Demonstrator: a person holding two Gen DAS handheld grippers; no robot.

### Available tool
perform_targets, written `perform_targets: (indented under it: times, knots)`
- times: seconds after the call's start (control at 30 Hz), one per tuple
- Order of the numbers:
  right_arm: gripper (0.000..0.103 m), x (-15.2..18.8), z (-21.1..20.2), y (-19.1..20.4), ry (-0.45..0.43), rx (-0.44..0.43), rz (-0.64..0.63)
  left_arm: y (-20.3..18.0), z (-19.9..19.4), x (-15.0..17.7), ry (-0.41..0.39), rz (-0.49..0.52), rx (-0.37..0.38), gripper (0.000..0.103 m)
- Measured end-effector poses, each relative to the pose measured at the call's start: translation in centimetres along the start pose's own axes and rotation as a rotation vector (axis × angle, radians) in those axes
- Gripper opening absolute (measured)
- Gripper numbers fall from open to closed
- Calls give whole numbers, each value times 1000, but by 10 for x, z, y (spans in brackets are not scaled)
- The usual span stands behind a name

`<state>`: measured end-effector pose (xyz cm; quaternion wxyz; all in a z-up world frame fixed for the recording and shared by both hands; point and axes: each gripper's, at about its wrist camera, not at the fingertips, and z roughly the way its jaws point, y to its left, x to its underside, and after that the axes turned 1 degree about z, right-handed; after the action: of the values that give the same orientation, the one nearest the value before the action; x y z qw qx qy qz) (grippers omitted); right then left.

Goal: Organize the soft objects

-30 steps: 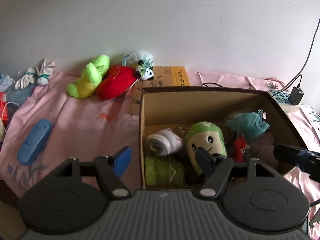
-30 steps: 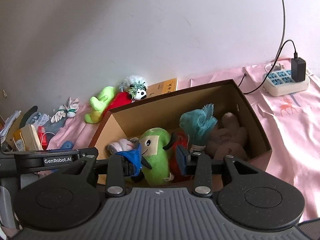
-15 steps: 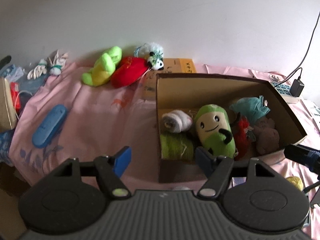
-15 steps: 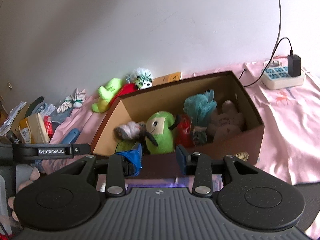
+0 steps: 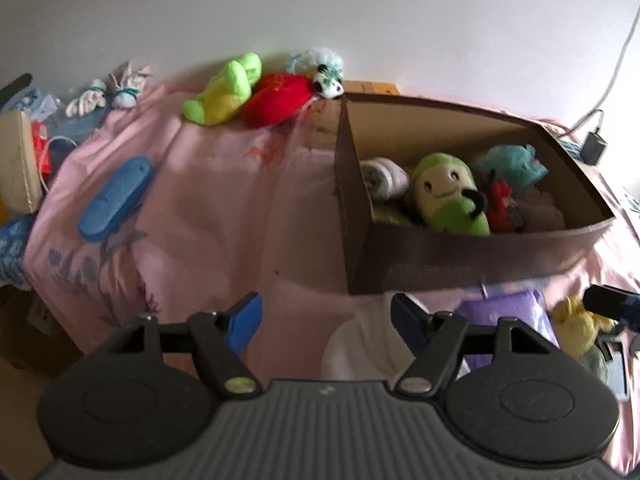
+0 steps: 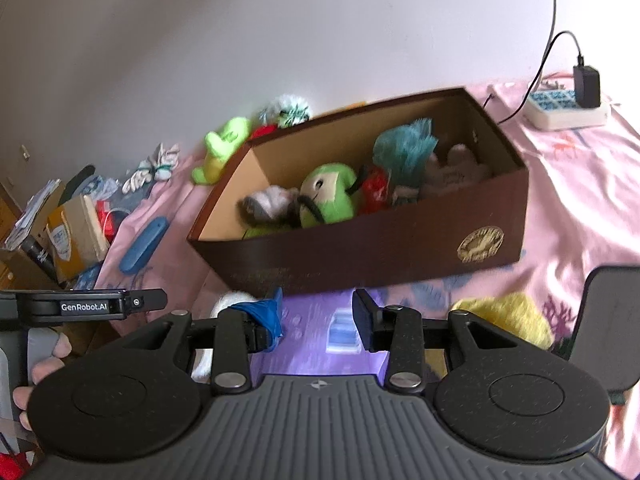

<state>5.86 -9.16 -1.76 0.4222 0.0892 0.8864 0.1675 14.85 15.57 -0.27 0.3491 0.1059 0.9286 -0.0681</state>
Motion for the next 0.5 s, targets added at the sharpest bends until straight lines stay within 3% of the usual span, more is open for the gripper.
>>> perform_targets:
  times: [0.27, 0.37, 0.5]
  knots:
    - [22, 25, 3, 41, 72, -123, -209, 13, 1, 23, 16, 0, 66, 74]
    - [22, 38, 8, 62, 122, -181, -312, 18, -2, 24, 2, -26, 107, 74]
    - [22, 57, 18, 85, 183, -194, -447, 23, -6, 24, -37, -63, 156, 75]
